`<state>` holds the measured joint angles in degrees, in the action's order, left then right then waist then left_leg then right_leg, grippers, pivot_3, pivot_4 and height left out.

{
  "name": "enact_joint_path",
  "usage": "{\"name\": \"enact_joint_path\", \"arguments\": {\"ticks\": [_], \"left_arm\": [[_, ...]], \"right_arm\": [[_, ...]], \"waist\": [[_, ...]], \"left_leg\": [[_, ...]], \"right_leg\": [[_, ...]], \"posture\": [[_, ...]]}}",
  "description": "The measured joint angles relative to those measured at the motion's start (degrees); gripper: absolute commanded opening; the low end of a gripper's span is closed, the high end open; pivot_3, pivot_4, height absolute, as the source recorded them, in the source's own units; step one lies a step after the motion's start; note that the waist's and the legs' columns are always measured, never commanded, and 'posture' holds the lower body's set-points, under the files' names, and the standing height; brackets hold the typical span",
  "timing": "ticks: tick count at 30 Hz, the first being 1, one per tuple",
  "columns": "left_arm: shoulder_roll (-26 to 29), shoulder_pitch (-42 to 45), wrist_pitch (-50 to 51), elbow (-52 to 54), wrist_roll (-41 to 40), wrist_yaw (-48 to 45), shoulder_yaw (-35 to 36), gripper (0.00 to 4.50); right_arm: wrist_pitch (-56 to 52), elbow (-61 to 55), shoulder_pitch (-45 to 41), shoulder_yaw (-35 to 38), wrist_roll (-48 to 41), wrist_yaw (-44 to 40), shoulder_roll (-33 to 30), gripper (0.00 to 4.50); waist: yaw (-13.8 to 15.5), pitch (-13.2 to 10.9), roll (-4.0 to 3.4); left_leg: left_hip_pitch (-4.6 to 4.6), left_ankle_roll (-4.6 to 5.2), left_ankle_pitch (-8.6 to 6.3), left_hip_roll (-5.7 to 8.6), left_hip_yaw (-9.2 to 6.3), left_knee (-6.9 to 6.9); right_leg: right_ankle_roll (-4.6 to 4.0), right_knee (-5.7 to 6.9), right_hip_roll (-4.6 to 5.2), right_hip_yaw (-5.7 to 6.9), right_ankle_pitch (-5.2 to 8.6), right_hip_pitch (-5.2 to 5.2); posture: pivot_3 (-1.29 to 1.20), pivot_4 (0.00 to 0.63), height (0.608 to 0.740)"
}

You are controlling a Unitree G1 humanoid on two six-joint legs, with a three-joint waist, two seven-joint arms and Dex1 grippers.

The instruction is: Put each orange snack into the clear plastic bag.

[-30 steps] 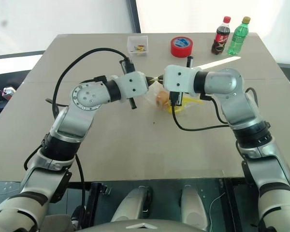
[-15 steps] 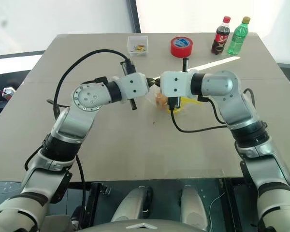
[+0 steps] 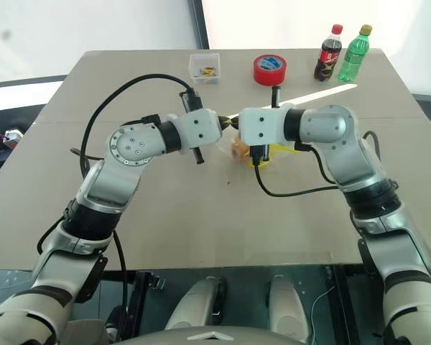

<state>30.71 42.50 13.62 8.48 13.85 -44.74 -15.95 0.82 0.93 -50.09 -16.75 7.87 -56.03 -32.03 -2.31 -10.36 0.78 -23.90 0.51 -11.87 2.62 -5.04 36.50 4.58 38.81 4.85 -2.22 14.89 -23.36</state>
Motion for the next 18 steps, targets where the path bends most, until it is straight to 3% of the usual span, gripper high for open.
{"name": "enact_joint_path", "arguments": {"ticks": [10,13,18], "left_arm": [[-0.13,0.00,-0.15,0.00,0.11,0.00,0.00,0.00],[-0.13,0.00,-0.22,0.00,0.12,0.00,0.00,0.00],[-0.12,-0.03,-0.26,-0.01,0.18,-0.01,-0.02,0.00]], "right_arm": [[-0.15,0.39,0.00,-0.10,0.14,0.08,0.00,0.89],[-0.15,0.39,0.00,-0.10,0.14,0.11,0.00,0.17],[-0.15,0.38,-0.02,-0.08,0.15,0.27,-0.06,0.08]], "waist": [[-0.01,0.00,0.00],[-0.01,0.00,0.00],[-0.01,0.00,0.00]], "left_leg": [[0.00,0.00,0.00,0.00,0.00,0.00],[0.00,0.00,0.00,0.00,0.00,0.00],[0.00,0.00,0.00,0.00,0.00,0.00]], "right_leg": [[0.00,0.00,0.00,0.00,0.00,0.00],[0.00,0.00,0.00,0.00,0.00,0.00],[0.00,0.00,0.00,0.00,0.00,0.00]], "posture": [[0.00,0.150,0.740],[0.00,0.150,0.740],[0.00,0.150,0.740]]}}
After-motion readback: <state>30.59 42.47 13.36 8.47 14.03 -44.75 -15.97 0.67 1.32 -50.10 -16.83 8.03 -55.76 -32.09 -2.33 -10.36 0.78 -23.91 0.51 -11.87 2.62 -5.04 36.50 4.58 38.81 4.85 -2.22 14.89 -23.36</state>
